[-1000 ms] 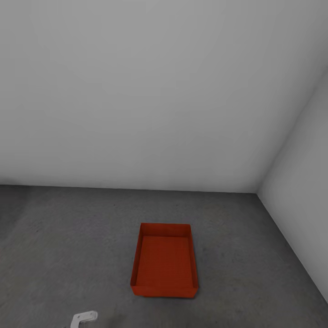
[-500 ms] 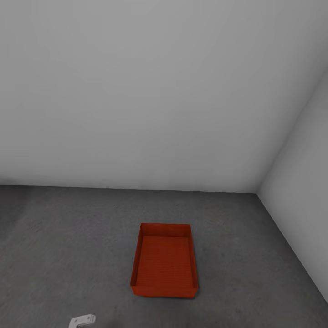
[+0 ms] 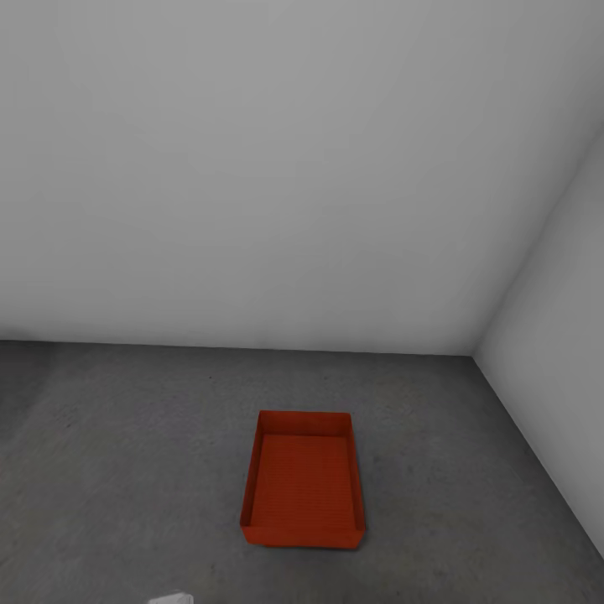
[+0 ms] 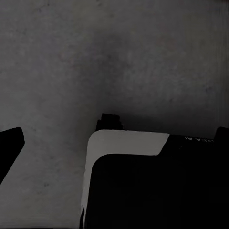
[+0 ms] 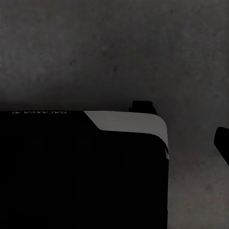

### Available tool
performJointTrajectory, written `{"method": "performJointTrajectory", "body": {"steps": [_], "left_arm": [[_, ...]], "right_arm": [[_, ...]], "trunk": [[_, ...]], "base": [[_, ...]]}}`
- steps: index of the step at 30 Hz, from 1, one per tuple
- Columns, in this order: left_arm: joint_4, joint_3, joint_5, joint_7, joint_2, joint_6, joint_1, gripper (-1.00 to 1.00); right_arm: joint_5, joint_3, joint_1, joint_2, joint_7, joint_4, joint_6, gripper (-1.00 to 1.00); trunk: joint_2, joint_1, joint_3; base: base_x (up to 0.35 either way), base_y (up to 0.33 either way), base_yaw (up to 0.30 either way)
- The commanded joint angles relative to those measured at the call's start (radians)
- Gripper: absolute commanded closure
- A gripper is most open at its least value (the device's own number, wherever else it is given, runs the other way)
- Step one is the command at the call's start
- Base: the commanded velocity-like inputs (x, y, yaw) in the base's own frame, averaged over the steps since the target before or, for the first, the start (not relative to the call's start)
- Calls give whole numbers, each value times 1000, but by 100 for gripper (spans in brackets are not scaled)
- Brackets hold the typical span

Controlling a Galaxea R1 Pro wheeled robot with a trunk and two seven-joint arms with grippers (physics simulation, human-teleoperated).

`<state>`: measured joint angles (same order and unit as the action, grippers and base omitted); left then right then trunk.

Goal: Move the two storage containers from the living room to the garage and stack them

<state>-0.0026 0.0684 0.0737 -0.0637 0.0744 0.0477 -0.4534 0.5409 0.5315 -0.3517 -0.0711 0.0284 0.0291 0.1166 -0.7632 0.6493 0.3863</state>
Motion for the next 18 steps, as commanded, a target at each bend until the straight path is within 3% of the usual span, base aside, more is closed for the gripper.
{"method": "performJointTrajectory", "body": {"steps": [1,11,18], "left_arm": [[0,7,8,-5,-6,6,2,-100],[0,7,8,-5,-67,5,32,-100],[0,7,8,-5,-78,4,36,-100]], "right_arm": [[8,8,-1,-1,2,3,5,-100],[7,8,-1,-1,2,3,3,-100],[7,8,-1,-1,1,3,5,-100]], "trunk": [[-1,0,1],[-1,0,1],[-1,0,1]], "base": [[0,0,0],[0,0,0],[0,0,0]]}}
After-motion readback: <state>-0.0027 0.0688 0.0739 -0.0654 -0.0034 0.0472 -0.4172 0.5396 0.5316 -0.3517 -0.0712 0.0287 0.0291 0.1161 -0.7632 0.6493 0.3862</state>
